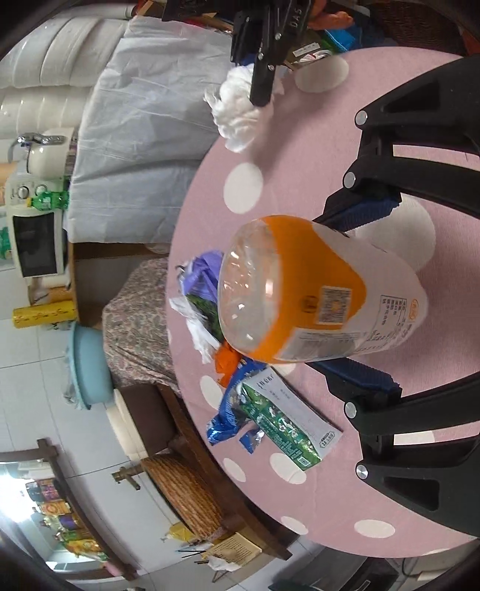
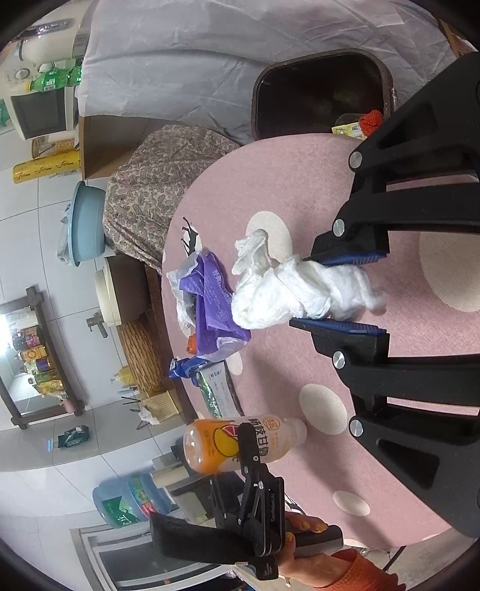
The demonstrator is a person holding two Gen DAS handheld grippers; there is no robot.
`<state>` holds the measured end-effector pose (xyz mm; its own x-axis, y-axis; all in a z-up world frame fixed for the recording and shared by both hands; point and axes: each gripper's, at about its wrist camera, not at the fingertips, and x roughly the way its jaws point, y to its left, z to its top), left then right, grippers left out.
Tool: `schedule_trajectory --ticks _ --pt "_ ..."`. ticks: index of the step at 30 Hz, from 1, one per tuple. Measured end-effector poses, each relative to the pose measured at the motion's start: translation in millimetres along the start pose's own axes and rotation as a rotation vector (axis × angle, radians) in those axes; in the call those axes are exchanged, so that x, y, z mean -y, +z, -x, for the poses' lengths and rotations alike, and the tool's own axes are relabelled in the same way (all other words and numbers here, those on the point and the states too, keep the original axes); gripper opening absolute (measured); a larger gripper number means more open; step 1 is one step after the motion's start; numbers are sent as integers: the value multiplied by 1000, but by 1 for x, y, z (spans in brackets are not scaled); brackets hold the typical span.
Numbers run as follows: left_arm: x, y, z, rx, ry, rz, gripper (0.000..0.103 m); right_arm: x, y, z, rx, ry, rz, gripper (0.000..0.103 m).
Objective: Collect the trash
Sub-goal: 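Carry the tissue over the bin and open the right gripper while the left carries the bottle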
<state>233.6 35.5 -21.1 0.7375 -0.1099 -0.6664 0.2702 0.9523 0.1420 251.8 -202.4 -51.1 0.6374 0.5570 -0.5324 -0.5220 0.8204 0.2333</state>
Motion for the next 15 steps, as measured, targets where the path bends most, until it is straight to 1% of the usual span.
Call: schedule_trajectory --ticks 7,10,15 --pt "24 7 8 58 -86 56 61 8 -12 19 26 -7 -16 25" --pt "36 14 7 74 -119 57 61 16 -16 29 41 -14 -30 25" --pt "67 30 0 85 -170 35 61 35 -23 48 65 -44 -57 25"
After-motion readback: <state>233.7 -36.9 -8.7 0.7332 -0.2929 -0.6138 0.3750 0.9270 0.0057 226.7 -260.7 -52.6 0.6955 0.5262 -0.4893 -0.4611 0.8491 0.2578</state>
